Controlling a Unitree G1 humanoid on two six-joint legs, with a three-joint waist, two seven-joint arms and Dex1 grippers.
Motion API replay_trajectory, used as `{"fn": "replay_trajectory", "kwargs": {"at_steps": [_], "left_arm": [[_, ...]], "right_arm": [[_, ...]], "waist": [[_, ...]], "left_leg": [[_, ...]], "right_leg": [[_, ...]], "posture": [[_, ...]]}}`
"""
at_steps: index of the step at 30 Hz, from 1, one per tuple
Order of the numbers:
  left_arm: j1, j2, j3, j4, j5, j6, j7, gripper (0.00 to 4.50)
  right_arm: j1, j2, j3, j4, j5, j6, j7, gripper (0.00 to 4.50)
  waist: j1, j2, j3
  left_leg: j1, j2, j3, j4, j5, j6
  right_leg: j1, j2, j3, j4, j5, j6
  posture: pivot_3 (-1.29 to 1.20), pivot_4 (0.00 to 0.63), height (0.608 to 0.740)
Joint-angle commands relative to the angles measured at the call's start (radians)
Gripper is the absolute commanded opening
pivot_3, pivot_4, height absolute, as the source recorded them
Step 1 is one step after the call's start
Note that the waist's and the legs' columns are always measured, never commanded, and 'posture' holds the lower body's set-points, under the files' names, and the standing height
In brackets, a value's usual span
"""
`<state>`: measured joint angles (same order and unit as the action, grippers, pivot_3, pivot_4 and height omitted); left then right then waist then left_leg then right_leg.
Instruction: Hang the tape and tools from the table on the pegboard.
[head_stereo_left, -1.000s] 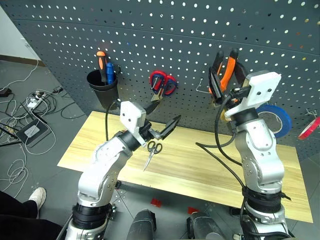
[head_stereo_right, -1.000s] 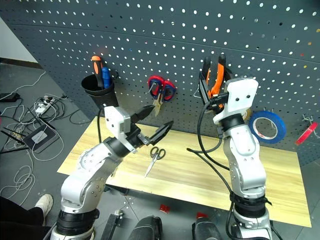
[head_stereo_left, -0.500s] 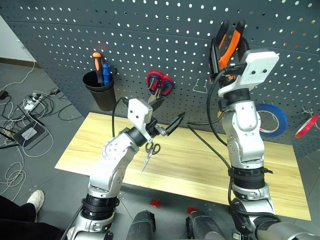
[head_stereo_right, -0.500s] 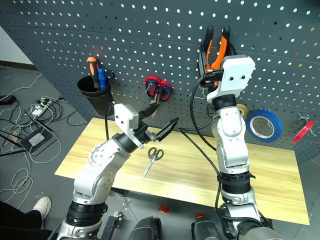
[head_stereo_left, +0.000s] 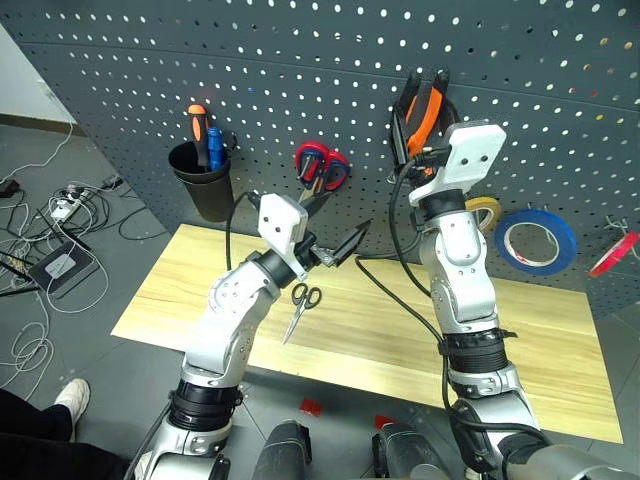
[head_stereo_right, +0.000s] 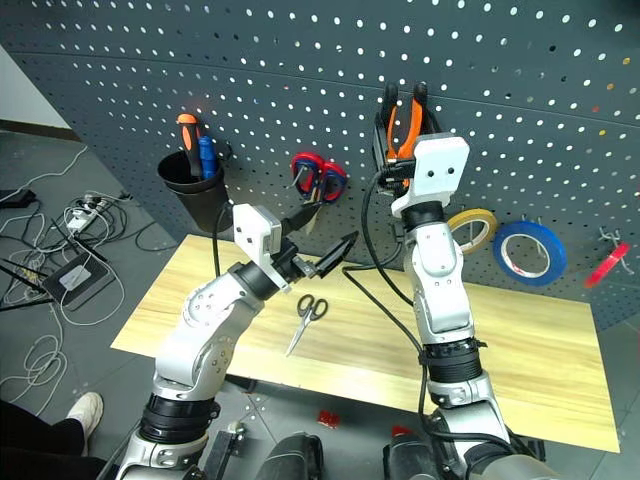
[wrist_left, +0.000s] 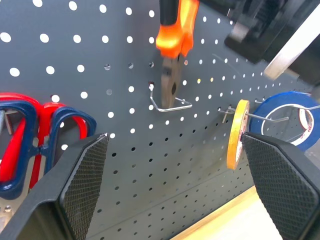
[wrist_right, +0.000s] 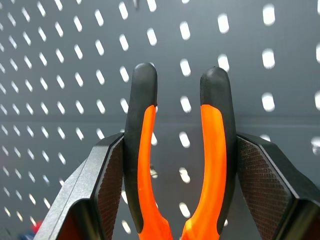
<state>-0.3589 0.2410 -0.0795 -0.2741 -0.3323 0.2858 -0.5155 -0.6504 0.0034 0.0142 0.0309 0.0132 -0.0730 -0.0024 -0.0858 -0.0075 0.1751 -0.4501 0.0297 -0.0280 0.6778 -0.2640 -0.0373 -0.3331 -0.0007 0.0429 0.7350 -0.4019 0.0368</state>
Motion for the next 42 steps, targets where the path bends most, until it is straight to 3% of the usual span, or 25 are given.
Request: {"fn": "replay_trajectory", "kwargs": {"at_steps": [1, 9, 14, 28, 38, 42], "left_arm": [[0.007, 0.006, 0.005, -0.059, -0.008, 0.003, 0.002, 4.50], [0.012, 0.009, 0.012, -0.076, -0.011, 0.017, 0.006, 4.50], [0.018, 0.010, 0.013, -0.074, -0.011, 0.012, 0.004, 4.50], [0.033, 0.003, -0.001, -0.077, -0.017, 0.010, -0.008, 4.50], [0.095, 0.018, -0.003, -0.118, -0.031, 0.039, -0.011, 4.50], [0.127, 0.036, -0.023, -0.120, 0.006, 0.052, 0.003, 4.50]], "right_arm": [[-0.038, -0.013, -0.024, -0.007, -0.010, -0.063, -0.012, 3.00], [-0.031, -0.033, -0.014, 0.001, -0.035, -0.054, -0.018, 3.00], [-0.011, -0.034, -0.009, -0.022, -0.042, -0.050, -0.007, 4.48], [0.132, -0.071, 0.002, -0.229, -0.016, 0.061, 0.051, 4.48], [0.336, -0.148, 0.026, -0.565, 0.135, 0.273, 0.209, 4.48], [0.426, -0.227, 0.029, -0.639, 0.195, 0.351, 0.297, 4.48]], "waist": [[0.000, 0.000, 0.000], [0.005, 0.000, 0.000], [0.005, 0.000, 0.000], [0.006, 0.000, 0.000], [0.007, 0.000, 0.000], [0.010, 0.000, 0.002]], "left_leg": [[0.000, 0.000, 0.000, 0.000, 0.000, 0.000], [0.000, 0.000, 0.000, 0.000, 0.000, 0.000], [0.000, 0.000, 0.000, 0.000, 0.000, 0.000], [0.000, 0.000, 0.000, 0.000, 0.000, 0.000], [-0.001, 0.000, 0.000, -0.001, 0.000, 0.000], [0.000, 0.000, -0.001, 0.000, 0.000, 0.000]], "right_leg": [[0.000, 0.000, 0.000, 0.000, 0.000, 0.000], [0.000, 0.000, 0.000, 0.000, 0.000, 0.000], [0.000, 0.000, 0.000, 0.000, 0.000, 0.000], [0.001, 0.000, 0.001, 0.000, 0.000, 0.000], [0.002, 0.000, 0.002, -0.002, 0.000, 0.000], [0.005, 0.001, 0.003, -0.004, 0.000, 0.000]], "posture": [[0.03, 0.170, 0.740], [0.04, 0.167, 0.740], [0.03, 0.165, 0.740], [0.01, 0.168, 0.740], [-0.02, 0.199, 0.740], [-0.04, 0.219, 0.740]]}}
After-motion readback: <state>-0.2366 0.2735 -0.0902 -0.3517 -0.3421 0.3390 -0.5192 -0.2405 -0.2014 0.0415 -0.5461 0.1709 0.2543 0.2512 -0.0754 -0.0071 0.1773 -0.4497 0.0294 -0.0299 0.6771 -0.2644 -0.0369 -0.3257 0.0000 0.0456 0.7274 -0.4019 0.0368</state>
